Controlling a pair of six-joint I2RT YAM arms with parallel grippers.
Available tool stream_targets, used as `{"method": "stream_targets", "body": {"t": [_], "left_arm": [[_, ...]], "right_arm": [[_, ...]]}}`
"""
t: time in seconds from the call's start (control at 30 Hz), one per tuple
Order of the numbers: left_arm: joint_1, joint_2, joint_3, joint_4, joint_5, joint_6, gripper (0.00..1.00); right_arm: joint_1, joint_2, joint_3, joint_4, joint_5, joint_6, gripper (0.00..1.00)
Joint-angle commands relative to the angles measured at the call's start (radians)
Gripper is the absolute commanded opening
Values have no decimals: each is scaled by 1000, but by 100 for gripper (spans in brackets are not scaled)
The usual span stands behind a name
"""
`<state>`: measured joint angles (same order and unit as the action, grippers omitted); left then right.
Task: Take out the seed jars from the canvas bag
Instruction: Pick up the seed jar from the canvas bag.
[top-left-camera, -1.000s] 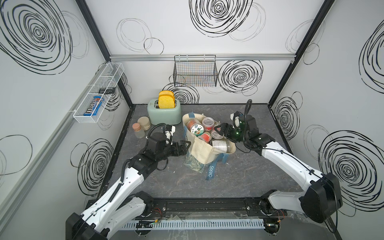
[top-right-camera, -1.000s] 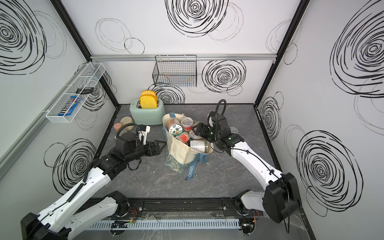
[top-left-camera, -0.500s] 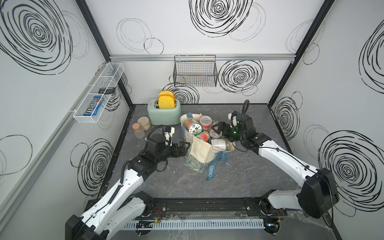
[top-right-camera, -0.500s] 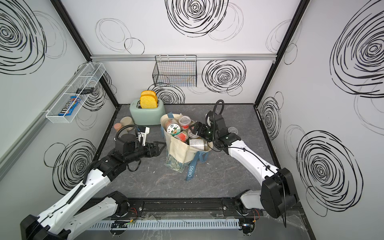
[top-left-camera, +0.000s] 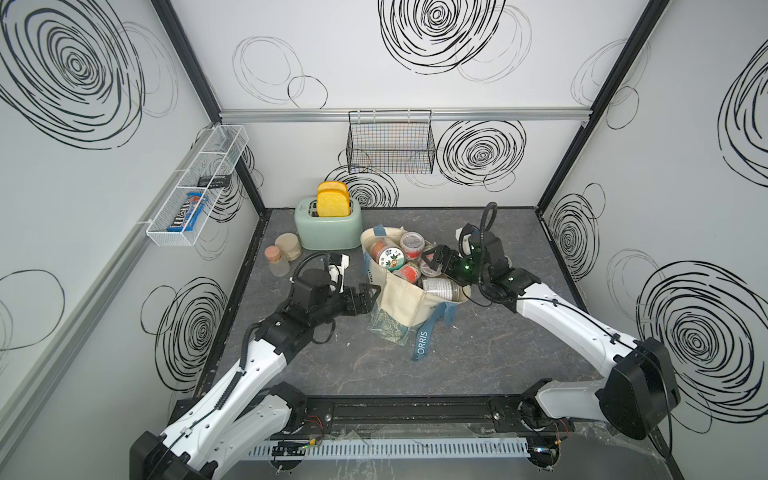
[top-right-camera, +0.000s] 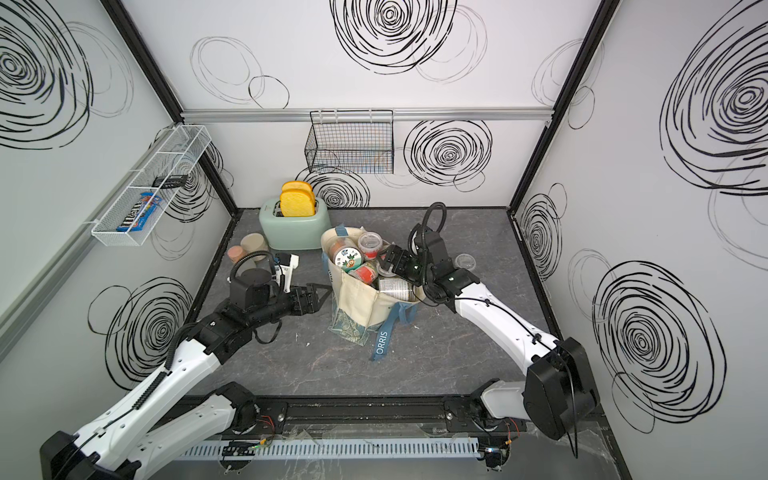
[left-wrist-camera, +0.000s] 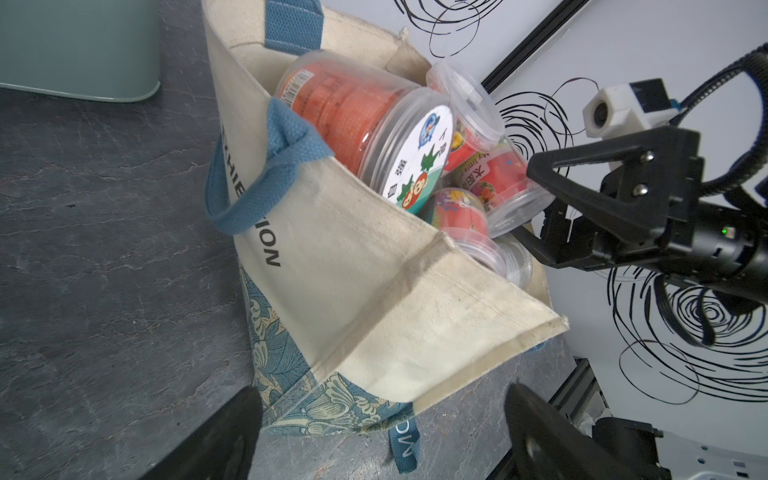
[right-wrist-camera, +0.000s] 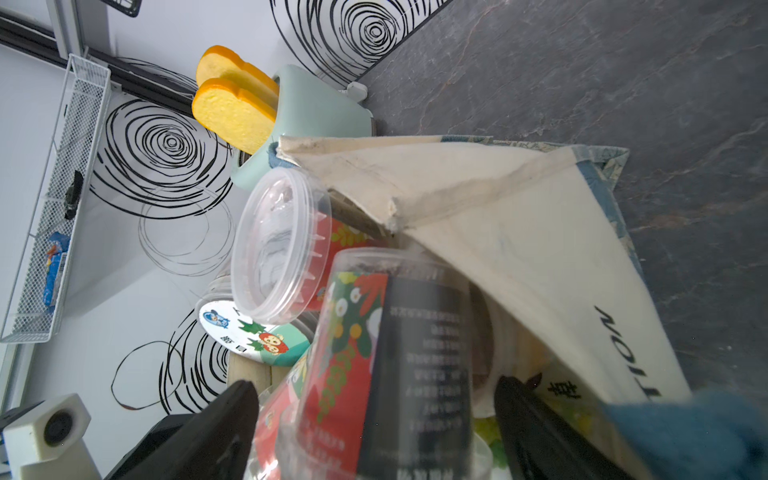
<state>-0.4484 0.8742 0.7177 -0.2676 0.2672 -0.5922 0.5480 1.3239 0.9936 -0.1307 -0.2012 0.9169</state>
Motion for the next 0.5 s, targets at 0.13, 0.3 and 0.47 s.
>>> {"method": "stream_targets", "body": {"t": [0.13,0.3,0.47], "left_arm": [[7,-15,-1,30,12,-18,96],[7,-22,-1,28,12,-24,96],[7,-27,-9,31,9,-29,96]], "right_arm": [[15,9,-20,-79,61,29,85],[15,-51,-16,-87,60,18,82],[9,-124,-48,-42,54,13,79]]}}
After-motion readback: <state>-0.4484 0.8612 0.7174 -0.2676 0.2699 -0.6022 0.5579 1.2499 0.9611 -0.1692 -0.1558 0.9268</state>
